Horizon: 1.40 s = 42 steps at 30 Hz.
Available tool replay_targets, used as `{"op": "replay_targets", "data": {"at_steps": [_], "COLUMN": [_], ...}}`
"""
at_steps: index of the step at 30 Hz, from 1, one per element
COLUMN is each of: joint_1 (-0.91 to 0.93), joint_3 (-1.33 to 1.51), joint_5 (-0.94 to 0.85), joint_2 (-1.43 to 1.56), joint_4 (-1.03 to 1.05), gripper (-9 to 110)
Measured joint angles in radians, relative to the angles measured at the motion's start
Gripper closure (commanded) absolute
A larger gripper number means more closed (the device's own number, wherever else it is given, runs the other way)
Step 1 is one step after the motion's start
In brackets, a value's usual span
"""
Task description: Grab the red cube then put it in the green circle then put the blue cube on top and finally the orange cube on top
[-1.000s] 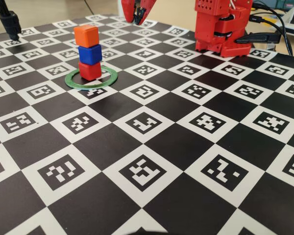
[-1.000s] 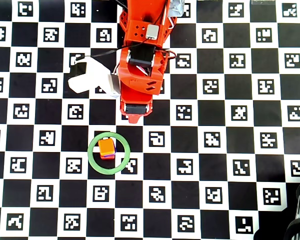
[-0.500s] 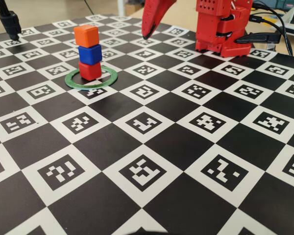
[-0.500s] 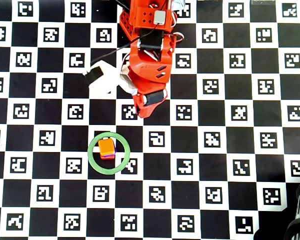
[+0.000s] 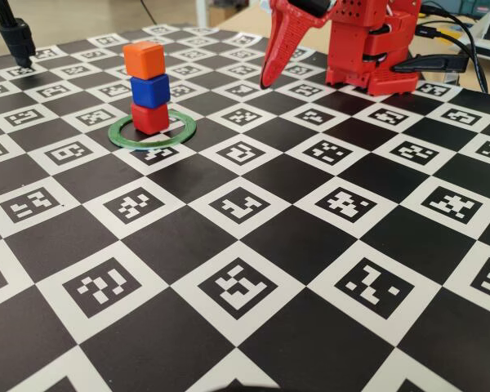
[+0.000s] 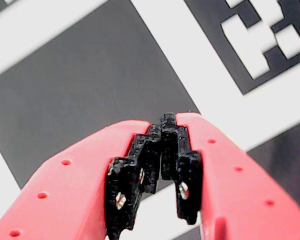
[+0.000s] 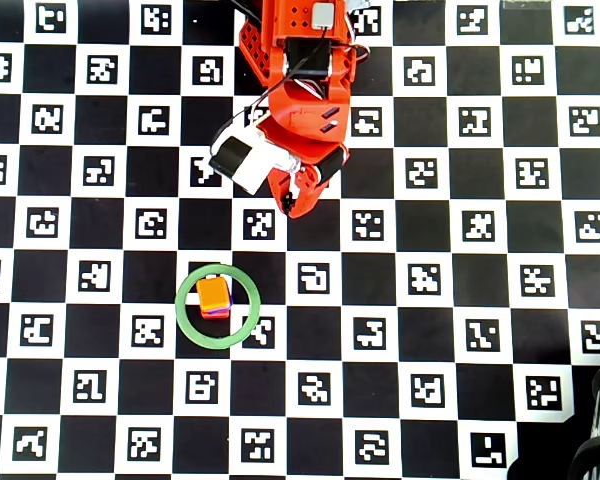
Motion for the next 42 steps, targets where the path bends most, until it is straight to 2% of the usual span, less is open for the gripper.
{"op": "replay_targets", "data": {"at_steps": [7, 15, 23, 32, 42], "joint_1": [-0.02, -0.02, -0.02, -0.02, -0.02], "joint_3": [0.127, 0.15, 0.15, 0.15, 0.15], "joint_5": [-0.063, -0.124, -0.314, -0.495, -0.528], "joint_2": [0.189, 0.367, 0.422, 0.43, 0.43], "joint_4": [0.13, 0.298, 0.416, 0.44, 0.442], "gripper": [106, 106, 106, 106, 106]}}
